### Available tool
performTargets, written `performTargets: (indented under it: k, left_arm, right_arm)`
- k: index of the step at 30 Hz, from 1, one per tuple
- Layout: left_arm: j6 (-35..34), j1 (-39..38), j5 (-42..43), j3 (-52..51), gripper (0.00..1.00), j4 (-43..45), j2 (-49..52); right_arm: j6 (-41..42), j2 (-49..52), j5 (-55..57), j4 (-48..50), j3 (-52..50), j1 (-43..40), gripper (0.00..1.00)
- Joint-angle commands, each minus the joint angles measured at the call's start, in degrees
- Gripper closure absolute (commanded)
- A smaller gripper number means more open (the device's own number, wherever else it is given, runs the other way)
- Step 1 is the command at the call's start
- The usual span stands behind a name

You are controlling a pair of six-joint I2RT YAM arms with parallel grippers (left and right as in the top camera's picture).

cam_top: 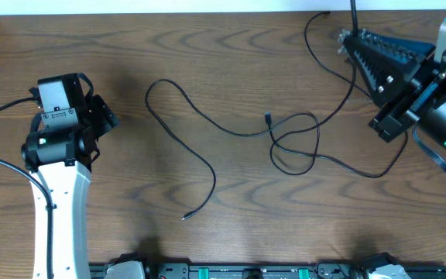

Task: Untangle cables

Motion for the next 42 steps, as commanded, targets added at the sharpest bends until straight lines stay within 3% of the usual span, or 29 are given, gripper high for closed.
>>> performTargets:
  k: [1,10,31,32,33,34,42]
  left_arm:
    - [0.46,0.31,-0.13,0.46,0.08,-0.11,0.33]
    - [0.46,0.31,-0.13,0.46,0.08,-0.11,0.33]
    - [0.46,0.31,-0.13,0.46,0.08,-0.15,0.33]
    - [0.46,0.31,-0.13,0.46,0.08,-0.15,0.33]
    - [0.46,0.31,-0.13,0.46,0.08,-0.15,0.33]
    - [0.46,0.31,-0.13,0.46,0.08,-0.15,0.33]
    - [0.46,0.31,-0.13,0.46,0.08,-0.13,0.33]
  right_arm:
    - [0.11,0.79,-0.85,-1.36,0.7,0.35,0.99]
    - [-0.28,9.22,-0.83,-7.93,0.7,4.02,0.99]
    - [-4.2,37.33,5.66,-11.1,0.7,18.25,0.97]
    - [-5.09,37.9,5.75,-11.69,0.7,18.43,0.75]
    - [-6.14,38.49,5.88,-12.66,0.7,18.6,0.28]
    - [-7.54,39.01,5.92,-13.9,0.7,18.62,0.01]
    - [-5.33,39.06,23.08,-22.58,0.7,18.49,0.01]
